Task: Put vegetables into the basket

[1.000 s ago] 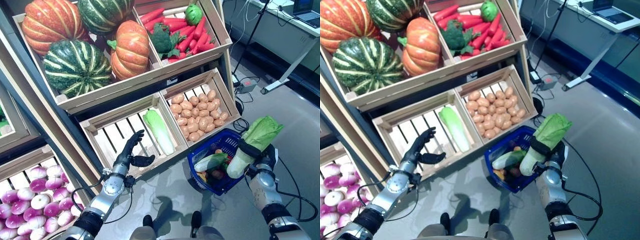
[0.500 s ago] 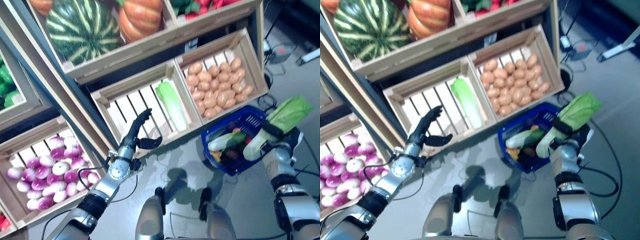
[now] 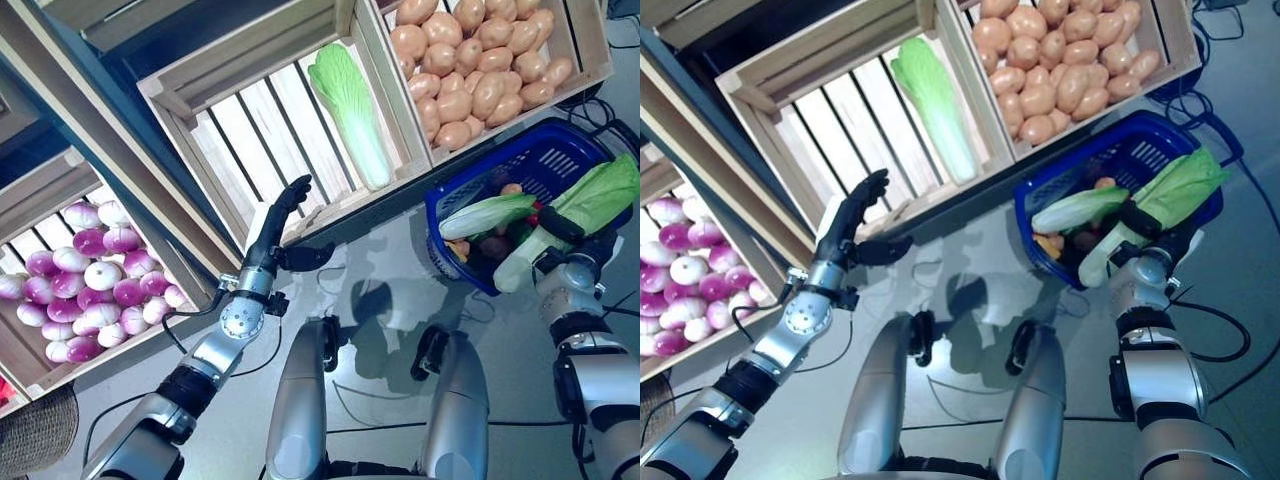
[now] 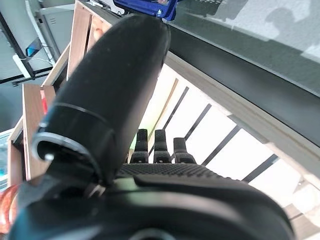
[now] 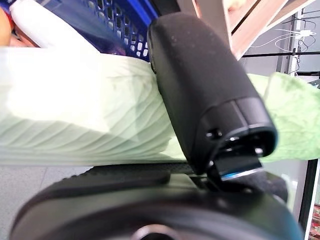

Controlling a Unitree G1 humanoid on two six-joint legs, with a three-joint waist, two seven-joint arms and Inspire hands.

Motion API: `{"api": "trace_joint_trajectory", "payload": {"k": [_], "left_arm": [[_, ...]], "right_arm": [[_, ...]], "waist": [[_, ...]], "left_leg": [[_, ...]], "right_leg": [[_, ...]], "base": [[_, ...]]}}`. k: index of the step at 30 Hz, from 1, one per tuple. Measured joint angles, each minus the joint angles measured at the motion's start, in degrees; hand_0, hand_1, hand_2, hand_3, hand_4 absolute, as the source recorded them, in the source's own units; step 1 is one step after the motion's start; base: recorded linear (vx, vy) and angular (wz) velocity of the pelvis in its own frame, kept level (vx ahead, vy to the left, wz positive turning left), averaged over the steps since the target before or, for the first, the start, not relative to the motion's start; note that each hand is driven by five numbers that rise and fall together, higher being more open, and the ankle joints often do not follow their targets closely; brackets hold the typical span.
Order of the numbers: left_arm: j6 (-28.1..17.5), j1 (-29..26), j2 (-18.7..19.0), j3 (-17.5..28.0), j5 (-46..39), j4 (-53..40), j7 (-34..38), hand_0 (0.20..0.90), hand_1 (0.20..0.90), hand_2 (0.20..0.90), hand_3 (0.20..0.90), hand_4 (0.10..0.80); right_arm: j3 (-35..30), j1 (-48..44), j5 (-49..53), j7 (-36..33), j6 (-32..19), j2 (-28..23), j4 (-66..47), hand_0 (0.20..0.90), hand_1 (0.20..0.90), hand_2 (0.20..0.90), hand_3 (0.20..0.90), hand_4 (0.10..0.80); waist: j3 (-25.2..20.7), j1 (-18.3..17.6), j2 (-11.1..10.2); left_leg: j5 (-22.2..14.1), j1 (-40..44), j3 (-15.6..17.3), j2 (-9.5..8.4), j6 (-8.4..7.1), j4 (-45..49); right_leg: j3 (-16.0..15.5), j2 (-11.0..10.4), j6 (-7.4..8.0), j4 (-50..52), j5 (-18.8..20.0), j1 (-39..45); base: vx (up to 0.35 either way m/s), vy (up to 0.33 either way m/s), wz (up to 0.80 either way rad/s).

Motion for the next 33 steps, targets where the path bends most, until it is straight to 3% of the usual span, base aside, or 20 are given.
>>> {"api": "trace_joint_trajectory", "payload": {"k": [5,21,27,33], "left_arm": [[-1.85,-1.03,0.12,-0.44,0.06,-0.11,0.93,0.900,0.900,0.900,0.900,0.800],[-3.90,-3.41,1.96,-0.36,0.90,-4.56,1.23,0.900,0.900,0.900,0.900,0.800],[-4.25,-5.92,4.65,0.15,1.30,-7.14,0.72,0.900,0.900,0.900,0.900,0.800],[0.60,-12.22,12.01,0.36,9.80,-8.07,0.32,0.900,0.900,0.900,0.900,0.800]], "right_arm": [[-0.17,-0.55,4.40,4.22,0.00,-0.48,0.00,0.900,0.900,0.900,0.900,0.800],[-0.23,-2.12,11.18,12.13,-0.05,-1.48,-0.51,0.900,0.900,0.900,0.900,0.800],[-0.46,-2.81,10.99,11.65,-0.04,-1.78,-1.10,0.900,0.900,0.900,0.900,0.800],[-0.35,-3.00,10.96,11.53,-0.06,-1.59,-5.76,0.900,0.900,0.900,0.900,0.800]], "waist": [[0.03,-0.16,0.06],[-0.01,-0.04,-0.02],[-0.11,0.02,-0.25],[-0.11,-0.95,-0.27]], "left_leg": [[-0.35,-3.05,-0.60,-0.14,0.01,2.41],[-0.25,-0.72,-0.65,-0.22,-0.09,1.07],[-0.06,2.74,-0.06,0.12,-0.37,-2.11],[-0.02,5.68,1.19,0.44,-0.45,-4.89]], "right_leg": [[0.01,-0.53,-0.23,2.50,-0.66,-2.64],[-0.29,-0.49,-0.19,1.41,-0.76,-0.37],[-0.73,0.09,0.30,-1.89,-0.46,2.98],[-0.64,0.60,1.50,-5.33,0.51,5.64]], "base": [[0.009,0.012,0.05],[0.018,-0.006,0.00],[0.080,0.007,-0.02],[0.073,0.047,-0.07]]}}
